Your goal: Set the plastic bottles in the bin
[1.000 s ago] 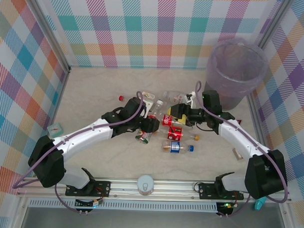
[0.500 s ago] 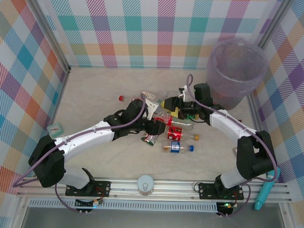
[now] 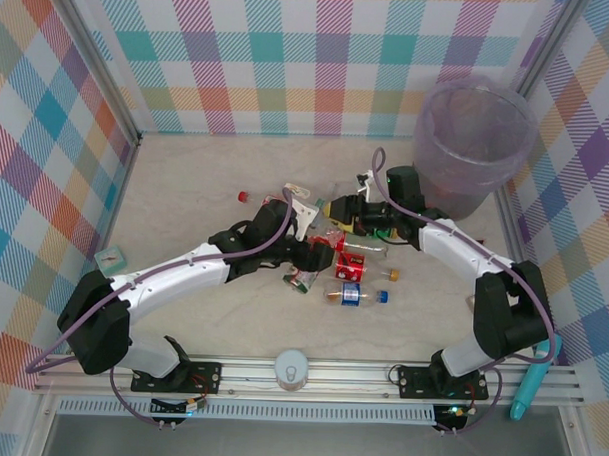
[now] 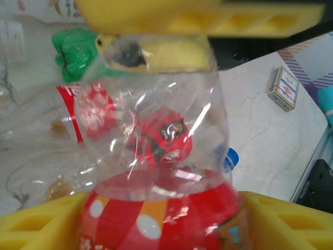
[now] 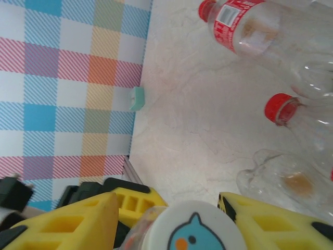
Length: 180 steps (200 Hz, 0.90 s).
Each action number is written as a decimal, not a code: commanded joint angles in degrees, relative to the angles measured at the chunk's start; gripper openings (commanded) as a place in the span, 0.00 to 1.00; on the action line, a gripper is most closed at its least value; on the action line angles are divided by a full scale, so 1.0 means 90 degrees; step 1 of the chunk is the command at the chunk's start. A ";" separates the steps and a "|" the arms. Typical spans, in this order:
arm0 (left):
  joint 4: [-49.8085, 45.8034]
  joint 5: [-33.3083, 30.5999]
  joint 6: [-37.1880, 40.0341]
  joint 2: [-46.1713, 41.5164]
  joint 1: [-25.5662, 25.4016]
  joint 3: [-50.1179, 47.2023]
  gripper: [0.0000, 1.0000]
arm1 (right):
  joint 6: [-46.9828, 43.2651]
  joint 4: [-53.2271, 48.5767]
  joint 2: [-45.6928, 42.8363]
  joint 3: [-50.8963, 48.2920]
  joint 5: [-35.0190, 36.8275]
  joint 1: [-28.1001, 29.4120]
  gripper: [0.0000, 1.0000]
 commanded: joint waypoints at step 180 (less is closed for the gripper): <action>-0.1920 -0.0994 0.0886 0.0140 -0.1384 -0.0618 1.00 | -0.1861 -0.3904 -0.2210 0.0436 0.2579 -0.0533 0.75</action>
